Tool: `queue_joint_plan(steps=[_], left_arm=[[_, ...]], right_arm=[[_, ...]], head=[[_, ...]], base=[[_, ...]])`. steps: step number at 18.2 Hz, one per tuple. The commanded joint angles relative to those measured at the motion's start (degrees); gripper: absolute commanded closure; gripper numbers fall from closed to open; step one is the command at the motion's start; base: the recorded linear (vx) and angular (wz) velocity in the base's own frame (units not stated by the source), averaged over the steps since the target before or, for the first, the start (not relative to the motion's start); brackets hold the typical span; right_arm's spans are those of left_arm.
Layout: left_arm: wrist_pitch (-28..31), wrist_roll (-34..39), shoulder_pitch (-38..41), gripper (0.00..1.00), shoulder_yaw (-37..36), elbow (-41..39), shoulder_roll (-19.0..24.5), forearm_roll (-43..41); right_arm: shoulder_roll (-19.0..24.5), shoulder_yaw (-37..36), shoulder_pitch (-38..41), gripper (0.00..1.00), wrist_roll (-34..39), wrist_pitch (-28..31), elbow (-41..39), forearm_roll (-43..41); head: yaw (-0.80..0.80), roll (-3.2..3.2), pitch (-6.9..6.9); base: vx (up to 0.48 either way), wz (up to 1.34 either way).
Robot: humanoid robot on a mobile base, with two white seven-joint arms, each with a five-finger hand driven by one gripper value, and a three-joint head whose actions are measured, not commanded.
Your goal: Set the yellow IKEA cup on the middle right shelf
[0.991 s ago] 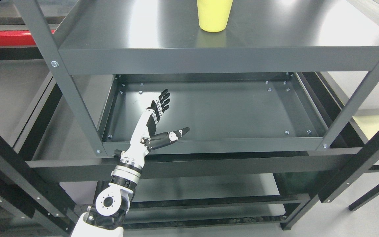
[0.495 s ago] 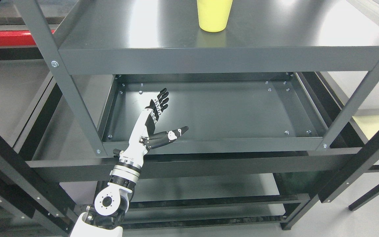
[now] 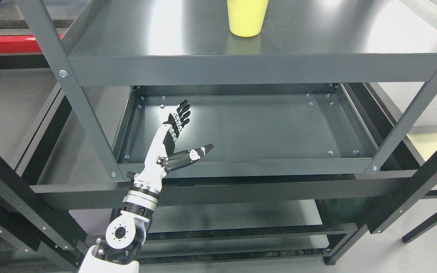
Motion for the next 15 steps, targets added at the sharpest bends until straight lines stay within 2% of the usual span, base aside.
queue_joint_plan(steps=[1,15], left_arm=[[0.03,-0.02,0.36,0.01,1.53,-0.66,1.00,0.00],[0.38,-0.02,0.27,0.01,1.70,-1.01,1.00,0.00]], right_arm=[[-1.00,0.97,0.79,0.00,0.06,-0.01,0.00,-1.41],[-1.00,0.97,0.79,0.01,0.06,-0.01,0.00,-1.41]], head=[[0.00,0.00,0.00],[0.00,0.00,0.00]], base=[[0.000,0.00],[0.000,0.00]])
